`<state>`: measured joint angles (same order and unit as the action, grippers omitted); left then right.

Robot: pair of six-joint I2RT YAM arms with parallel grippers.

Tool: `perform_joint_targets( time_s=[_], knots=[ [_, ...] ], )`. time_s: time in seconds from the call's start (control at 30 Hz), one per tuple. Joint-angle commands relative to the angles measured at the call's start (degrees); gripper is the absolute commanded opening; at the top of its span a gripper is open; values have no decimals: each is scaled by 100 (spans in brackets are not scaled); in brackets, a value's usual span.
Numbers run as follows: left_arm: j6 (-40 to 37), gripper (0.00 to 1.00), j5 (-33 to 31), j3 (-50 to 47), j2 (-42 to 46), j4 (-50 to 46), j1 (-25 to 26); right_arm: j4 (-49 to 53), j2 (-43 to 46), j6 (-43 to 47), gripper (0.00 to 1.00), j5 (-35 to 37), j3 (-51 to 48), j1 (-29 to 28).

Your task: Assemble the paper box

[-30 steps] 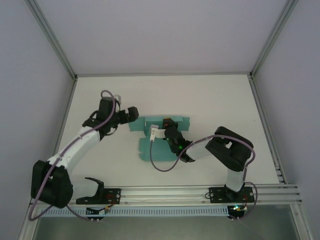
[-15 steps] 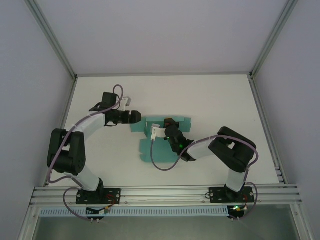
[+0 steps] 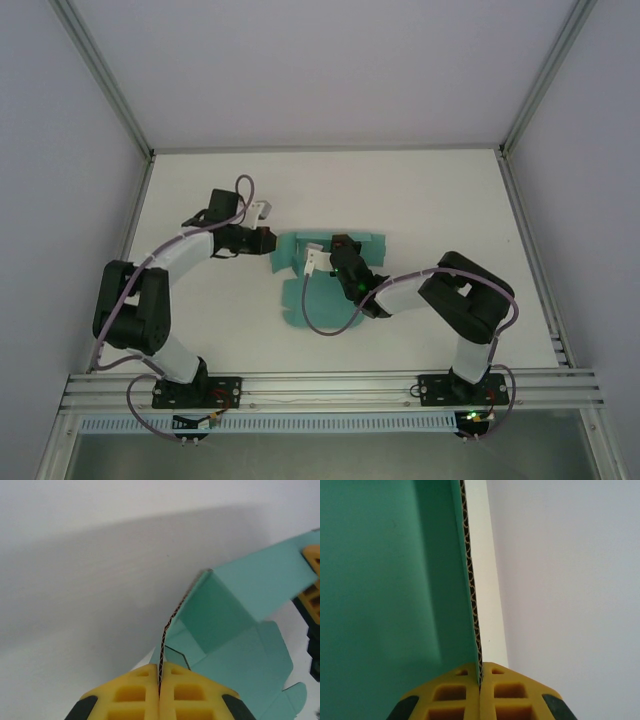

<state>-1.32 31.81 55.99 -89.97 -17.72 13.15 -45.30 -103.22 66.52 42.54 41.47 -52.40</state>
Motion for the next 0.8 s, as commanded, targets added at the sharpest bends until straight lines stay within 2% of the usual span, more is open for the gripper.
perform_joint_targets(
  time_s=[0.0, 0.17, 0.27, 0.43, 0.57, 0.63, 0.77],
  knots=[
    [-47, 0, 23, -151, 534, 84, 406, 206, 185, -335, 0, -110, 168, -24],
    [13, 0, -132, -325, 979, 260, 932, 474, 409, -689, 0, -150, 230, -6],
    [-55, 0, -545, -517, 1191, 350, 1225, 408, 520, -748, 0, -189, 173, 47],
    [217, 0, -2085, -1138, 1353, 1291, 1442, 134, 526, -504, 0, -311, 113, 259],
    [188, 0, -2882, -1201, 1084, 2251, 1450, -329, 340, -55, 0, -522, 361, 623],
    [73, 0, -3090, -983, 791, 2401, 1442, -594, 228, 229, 0, -641, 519, 771],
    [120, 0, -3040, -455, -44, 2471, 1444, -1002, -124, 668, 0, -791, 850, 998]
  ],
)
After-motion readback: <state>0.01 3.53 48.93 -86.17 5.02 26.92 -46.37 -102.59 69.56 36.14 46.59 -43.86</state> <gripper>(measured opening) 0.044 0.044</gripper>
